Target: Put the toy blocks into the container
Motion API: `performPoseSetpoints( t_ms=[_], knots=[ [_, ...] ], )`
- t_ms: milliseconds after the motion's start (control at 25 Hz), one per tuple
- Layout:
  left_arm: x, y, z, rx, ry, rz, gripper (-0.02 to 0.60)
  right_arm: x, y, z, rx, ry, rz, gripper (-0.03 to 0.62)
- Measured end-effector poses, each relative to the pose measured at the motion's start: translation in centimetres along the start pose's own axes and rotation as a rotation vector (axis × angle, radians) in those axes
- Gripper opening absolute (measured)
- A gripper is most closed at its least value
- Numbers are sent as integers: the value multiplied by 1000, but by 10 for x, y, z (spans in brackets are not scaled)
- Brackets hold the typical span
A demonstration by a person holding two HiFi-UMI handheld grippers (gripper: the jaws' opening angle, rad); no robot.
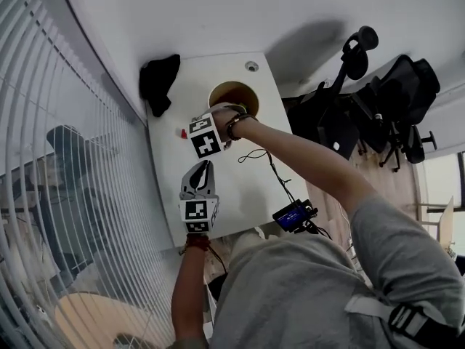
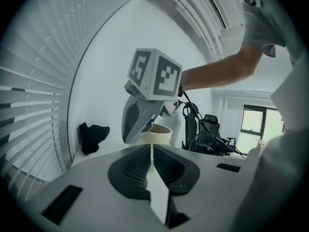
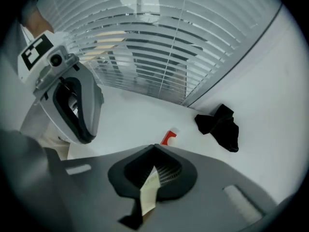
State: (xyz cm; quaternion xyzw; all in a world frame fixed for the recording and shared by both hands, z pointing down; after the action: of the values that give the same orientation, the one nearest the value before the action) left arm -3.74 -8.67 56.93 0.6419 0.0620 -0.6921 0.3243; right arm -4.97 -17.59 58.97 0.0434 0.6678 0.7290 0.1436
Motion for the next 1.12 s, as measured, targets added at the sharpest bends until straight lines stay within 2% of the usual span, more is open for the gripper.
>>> performPoseSetpoints(
  t_ms=[240, 520, 880, 1000, 1120],
  knots=[
    [24, 0, -15, -8, 88, -36, 25, -11, -49, 8, -55, 99, -94, 6],
    [48, 3, -36, -40, 100, -69, 25, -45, -88, 21, -141, 189, -126, 6],
    [44, 8, -24, -38, 114, -68, 25, -87, -118, 21, -259, 338, -211, 8],
    [43, 1, -16, 0, 102, -57, 25, -81, -125, 23, -252, 380, -282, 8],
    [39, -9, 3, 55, 85, -56, 25, -49, -112, 21, -273, 414, -412, 9]
  ],
)
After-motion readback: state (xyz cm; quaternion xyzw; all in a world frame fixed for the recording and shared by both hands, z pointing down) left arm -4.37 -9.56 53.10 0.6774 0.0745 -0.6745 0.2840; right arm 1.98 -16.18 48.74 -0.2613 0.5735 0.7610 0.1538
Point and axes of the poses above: the fingertips, and each gripper's own axes: y forward along the fingers, z to its left, x out of its top, the point moved 3 cm from there along -y, backward along the fingers, and after that the axes turned 3 degrees about z, right-handed, at the moved point
